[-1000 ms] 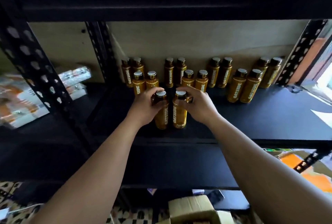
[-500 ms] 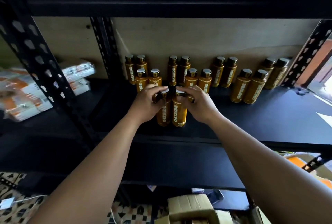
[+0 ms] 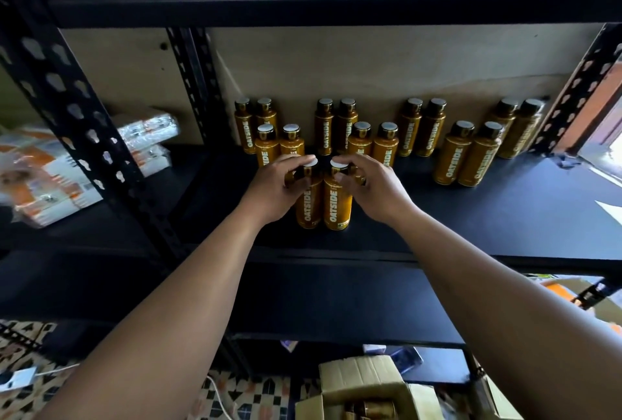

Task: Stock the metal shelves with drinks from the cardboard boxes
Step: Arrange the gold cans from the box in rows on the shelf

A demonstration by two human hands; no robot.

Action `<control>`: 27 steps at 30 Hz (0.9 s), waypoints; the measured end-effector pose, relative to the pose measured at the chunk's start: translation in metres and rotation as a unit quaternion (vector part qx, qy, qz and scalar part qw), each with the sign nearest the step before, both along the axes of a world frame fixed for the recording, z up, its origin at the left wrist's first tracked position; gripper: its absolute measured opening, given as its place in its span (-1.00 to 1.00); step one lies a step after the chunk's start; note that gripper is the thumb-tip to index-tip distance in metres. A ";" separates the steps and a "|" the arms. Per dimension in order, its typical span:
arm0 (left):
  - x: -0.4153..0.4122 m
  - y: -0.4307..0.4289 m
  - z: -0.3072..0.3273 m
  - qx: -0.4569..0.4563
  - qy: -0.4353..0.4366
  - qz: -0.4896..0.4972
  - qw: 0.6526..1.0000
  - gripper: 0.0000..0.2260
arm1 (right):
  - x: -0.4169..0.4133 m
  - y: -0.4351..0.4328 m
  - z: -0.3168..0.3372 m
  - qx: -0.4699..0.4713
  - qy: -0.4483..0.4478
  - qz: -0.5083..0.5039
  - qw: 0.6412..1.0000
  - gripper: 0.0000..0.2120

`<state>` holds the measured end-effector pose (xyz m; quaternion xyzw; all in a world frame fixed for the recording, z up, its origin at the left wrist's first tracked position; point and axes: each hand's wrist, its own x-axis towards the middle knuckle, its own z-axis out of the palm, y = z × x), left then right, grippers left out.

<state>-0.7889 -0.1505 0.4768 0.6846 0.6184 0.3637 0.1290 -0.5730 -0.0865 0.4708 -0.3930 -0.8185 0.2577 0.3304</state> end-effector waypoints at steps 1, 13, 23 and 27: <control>0.000 0.001 0.000 0.000 -0.001 0.000 1.000 -0.59 | -0.001 0.000 0.000 0.001 0.001 -0.002 1.000 -0.66; -0.004 0.006 -0.005 0.004 -0.019 0.003 1.000 -0.60 | -0.003 0.004 -0.001 -0.004 -0.004 -0.002 1.000 -0.67; -0.007 0.011 -0.006 0.000 -0.014 0.001 1.000 -0.59 | -0.006 0.004 0.002 -0.012 -0.001 0.001 1.000 -0.68; -0.012 0.013 -0.008 0.000 -0.030 -0.002 1.000 -0.60 | -0.010 0.005 0.002 -0.012 -0.006 -0.003 1.000 -0.68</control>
